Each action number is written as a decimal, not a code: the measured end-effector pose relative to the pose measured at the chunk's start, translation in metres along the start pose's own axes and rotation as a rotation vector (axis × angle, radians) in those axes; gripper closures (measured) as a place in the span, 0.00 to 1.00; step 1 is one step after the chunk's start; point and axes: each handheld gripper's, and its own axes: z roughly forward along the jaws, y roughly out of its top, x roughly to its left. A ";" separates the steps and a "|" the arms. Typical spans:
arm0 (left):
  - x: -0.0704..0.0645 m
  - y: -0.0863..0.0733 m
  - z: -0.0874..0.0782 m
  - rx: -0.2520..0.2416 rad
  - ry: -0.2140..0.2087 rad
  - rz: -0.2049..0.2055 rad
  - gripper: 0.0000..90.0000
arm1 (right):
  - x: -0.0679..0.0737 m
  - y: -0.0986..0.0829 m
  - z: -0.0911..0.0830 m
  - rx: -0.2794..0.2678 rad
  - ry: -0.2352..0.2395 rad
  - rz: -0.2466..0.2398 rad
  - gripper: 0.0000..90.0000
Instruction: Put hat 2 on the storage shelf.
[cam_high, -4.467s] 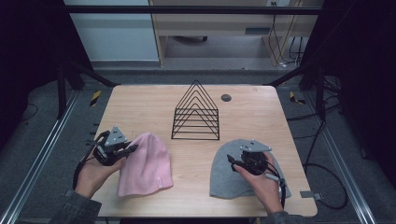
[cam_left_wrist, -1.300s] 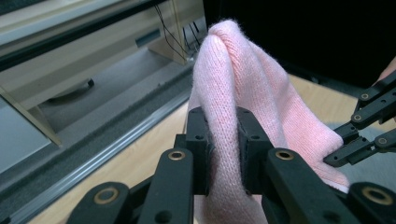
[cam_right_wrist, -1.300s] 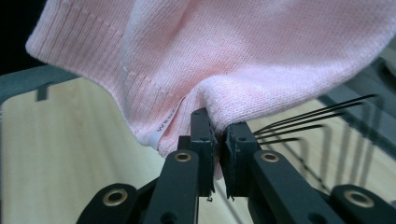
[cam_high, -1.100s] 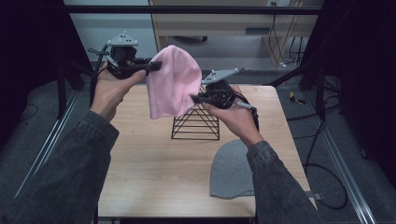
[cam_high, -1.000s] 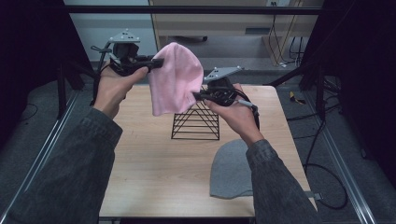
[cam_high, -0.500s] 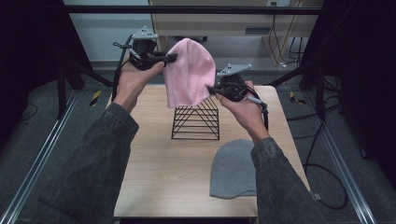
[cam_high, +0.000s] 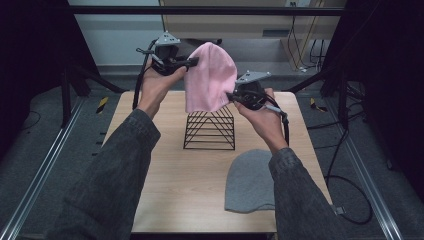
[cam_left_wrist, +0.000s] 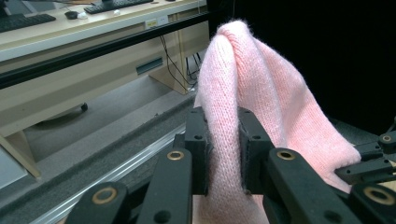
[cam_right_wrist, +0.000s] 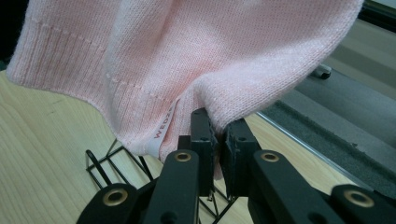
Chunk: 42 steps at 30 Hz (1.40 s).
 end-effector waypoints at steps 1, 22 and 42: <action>-0.001 -0.001 0.001 0.006 -0.001 0.008 0.85 | 0.000 -0.002 0.001 0.000 0.001 0.002 0.94; -0.020 -0.026 0.000 0.018 -0.024 0.021 0.85 | 0.018 -0.036 -0.001 0.026 0.000 -0.048 0.94; -0.028 -0.048 -0.018 0.035 -0.082 0.039 0.85 | 0.021 -0.060 -0.002 0.083 -0.020 -0.065 0.94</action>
